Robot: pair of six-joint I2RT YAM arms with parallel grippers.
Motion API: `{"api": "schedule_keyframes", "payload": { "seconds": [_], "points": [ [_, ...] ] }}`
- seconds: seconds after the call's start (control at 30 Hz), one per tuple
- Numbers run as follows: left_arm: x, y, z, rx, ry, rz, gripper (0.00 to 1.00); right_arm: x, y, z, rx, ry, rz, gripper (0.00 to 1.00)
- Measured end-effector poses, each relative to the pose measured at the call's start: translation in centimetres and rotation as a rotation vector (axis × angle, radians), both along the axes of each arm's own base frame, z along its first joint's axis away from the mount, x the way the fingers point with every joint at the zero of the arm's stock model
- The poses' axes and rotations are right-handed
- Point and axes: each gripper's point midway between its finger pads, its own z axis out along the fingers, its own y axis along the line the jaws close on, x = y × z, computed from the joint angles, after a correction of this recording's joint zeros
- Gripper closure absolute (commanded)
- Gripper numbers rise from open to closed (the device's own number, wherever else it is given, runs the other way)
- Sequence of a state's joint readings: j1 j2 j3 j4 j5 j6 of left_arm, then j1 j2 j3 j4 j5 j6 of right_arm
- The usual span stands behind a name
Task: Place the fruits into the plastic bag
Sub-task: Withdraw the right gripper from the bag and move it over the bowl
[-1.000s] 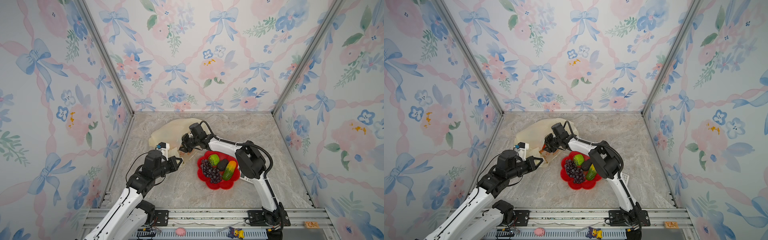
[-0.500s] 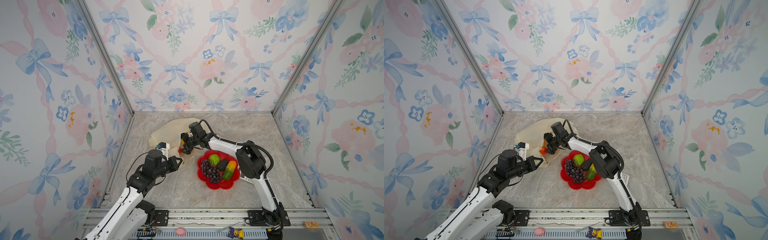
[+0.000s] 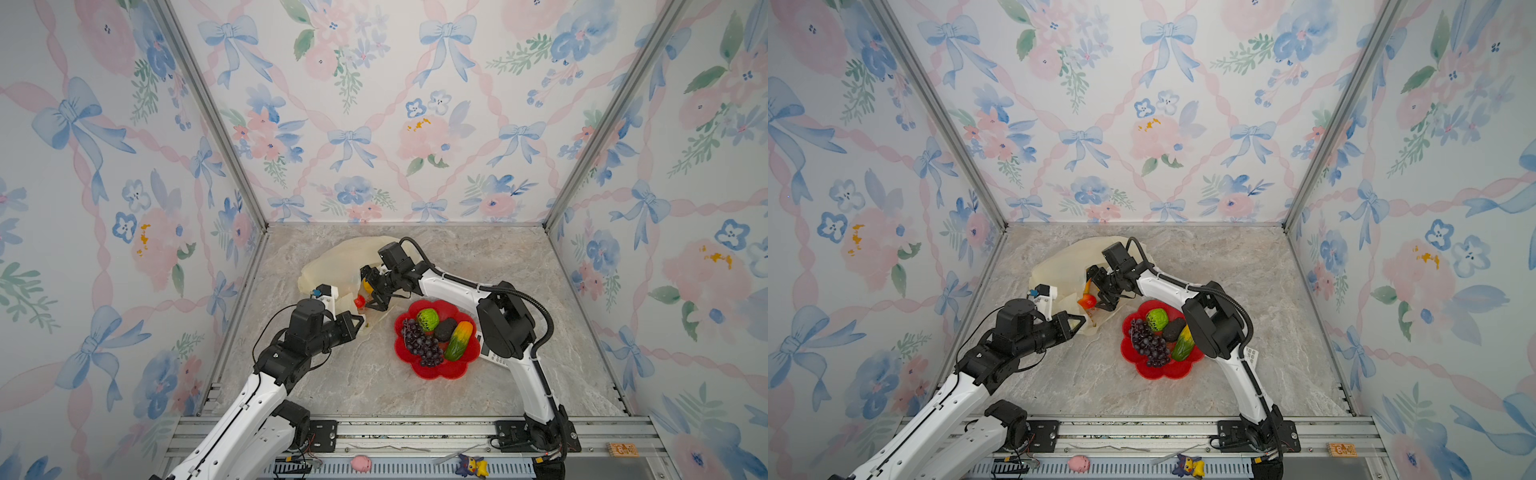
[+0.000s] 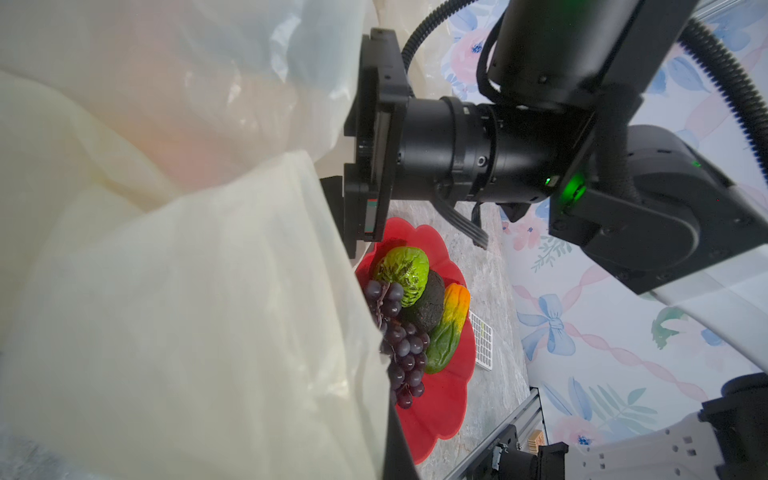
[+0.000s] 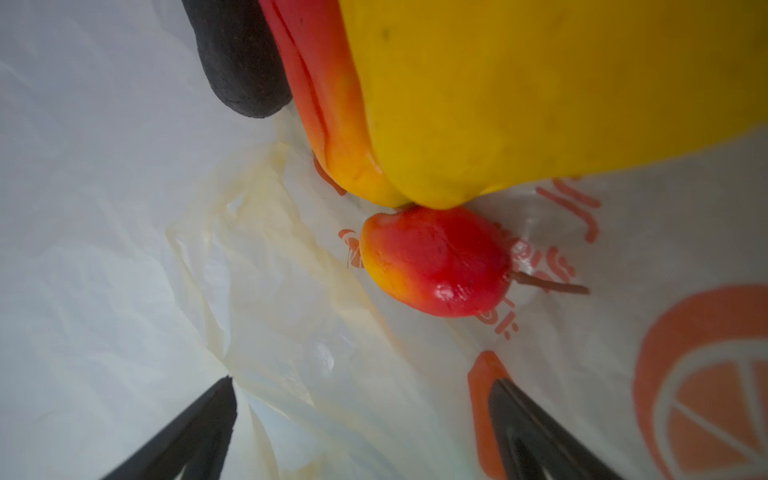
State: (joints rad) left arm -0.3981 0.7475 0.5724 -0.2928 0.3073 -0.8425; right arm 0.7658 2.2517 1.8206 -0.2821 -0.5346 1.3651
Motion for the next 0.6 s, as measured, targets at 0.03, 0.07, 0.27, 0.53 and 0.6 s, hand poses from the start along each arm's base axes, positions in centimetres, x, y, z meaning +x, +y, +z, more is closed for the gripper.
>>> {"api": "schedule_keyframes", "payload": {
  "seconds": [0.03, 0.07, 0.27, 0.53, 0.6],
  "points": [
    [0.0, 0.0, 0.0, 0.001, 0.000, 0.002, 1.00, -0.1, -0.3, 0.4, -0.008, -0.008, 0.005, 0.04],
    [0.0, 0.1, 0.0, 0.002, -0.001, 0.003, 1.00, -0.3, -0.4, 0.7, -0.012, -0.014, 0.011, 0.04],
    [0.2, 0.2, 0.0, 0.006, -0.001, 0.013, 1.00, -1.0, -2.3, 4.0, -0.042, -0.078, 0.046, 0.04],
    [0.5, 0.2, -0.3, 0.010, 0.009, 0.015, 1.00, -2.6, -6.3, 6.6, -0.212, -0.175, 0.132, 0.04],
    [0.6, 0.1, -0.3, 0.010, 0.010, 0.016, 1.00, -3.1, -8.0, 7.4, -0.289, -0.220, 0.159, 0.04]
  ]
}}
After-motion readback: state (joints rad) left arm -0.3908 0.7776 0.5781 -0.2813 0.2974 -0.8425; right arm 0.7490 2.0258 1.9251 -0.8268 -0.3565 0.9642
